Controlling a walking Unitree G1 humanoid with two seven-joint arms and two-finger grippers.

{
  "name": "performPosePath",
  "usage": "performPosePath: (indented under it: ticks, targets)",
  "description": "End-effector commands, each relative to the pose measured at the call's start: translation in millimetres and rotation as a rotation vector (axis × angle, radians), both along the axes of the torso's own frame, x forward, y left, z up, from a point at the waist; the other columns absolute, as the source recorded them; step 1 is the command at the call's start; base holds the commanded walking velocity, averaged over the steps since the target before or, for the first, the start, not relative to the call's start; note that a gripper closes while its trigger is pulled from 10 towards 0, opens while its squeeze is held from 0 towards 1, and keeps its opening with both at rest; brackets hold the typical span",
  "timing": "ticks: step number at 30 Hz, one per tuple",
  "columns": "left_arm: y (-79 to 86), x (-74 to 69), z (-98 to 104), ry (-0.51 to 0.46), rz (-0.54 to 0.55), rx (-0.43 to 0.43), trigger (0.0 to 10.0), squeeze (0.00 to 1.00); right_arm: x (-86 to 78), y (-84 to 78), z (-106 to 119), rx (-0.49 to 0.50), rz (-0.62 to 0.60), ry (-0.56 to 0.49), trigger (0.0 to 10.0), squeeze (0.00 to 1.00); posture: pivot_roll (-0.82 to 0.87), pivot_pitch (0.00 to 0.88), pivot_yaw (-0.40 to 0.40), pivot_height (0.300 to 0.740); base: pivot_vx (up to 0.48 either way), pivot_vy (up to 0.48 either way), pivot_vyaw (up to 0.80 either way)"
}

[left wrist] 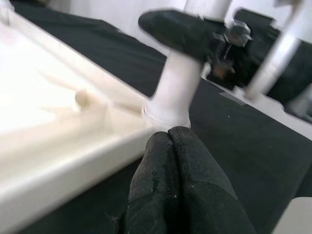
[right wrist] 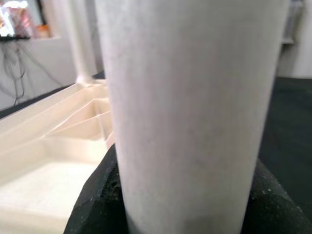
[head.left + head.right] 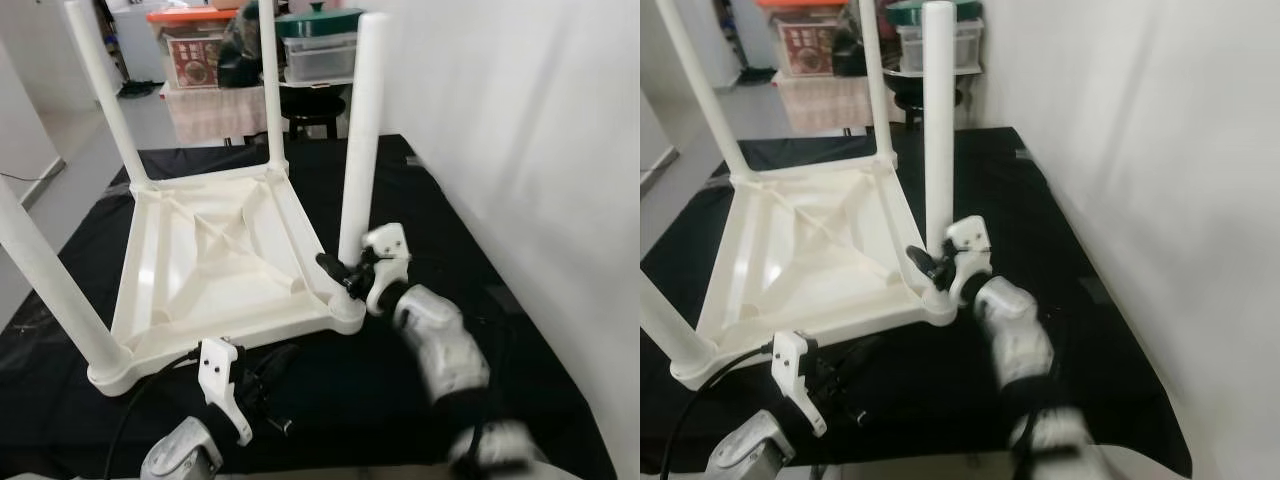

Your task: Building children table

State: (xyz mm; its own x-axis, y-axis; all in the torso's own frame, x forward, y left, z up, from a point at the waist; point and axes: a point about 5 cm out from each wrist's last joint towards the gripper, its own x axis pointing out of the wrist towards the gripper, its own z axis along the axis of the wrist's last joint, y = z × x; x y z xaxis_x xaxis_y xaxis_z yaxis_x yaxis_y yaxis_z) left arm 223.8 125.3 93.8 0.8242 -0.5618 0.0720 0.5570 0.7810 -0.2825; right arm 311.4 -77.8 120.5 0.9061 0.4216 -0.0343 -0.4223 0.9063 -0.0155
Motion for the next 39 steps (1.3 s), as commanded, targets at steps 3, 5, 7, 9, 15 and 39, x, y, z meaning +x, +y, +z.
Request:
performPosePath:
  ticks: [3,5,7,9,15,39]
  targets:
    - [-0.8,0.6,-1,0.009,-0.019,-0.010,10.0,0.00,9.9,5.9,-27,-0.042,0.047,0.160,0.0,0.00,0.00,0.000,0.022,0.740,0.000,0.000,0.00]
    - [-0.8,0.9,-1,0.007,-0.012,-0.007,10.0,0.00,14.8,4.7,-24,-0.046,0.031,0.154,0.0,0.00,0.00,0.000,0.024,0.740,0.000,0.000,0.00]
    - [-0.7,1.2,-1,0.004,-0.001,0.000,10.0,0.00,18.2,4.4,-22,-0.051,0.039,0.148,10.0,0.00,0.01,0.000,0.021,0.740,0.000,0.000,0.00]
    - [-0.7,1.4,-1,0.003,0.002,-0.001,10.0,0.00,19.4,3.5,-19,-0.041,0.049,0.143,10.0,0.67,0.01,0.000,0.022,0.740,0.000,0.000,0.00]
    - [-1.6,2.4,-1,0.006,-0.007,-0.009,10.0,0.00,27.6,2.0,4,0.016,0.192,0.095,10.0,1.00,0.00,0.000,0.023,0.740,0.000,0.000,0.00]
    - [-3.6,4.4,-1,0.005,-0.005,-0.016,10.0,0.00,49.9,-22.2,38,-0.108,0.668,0.077,0.0,0.00,0.03,0.000,-0.003,0.740,0.000,0.000,0.00]
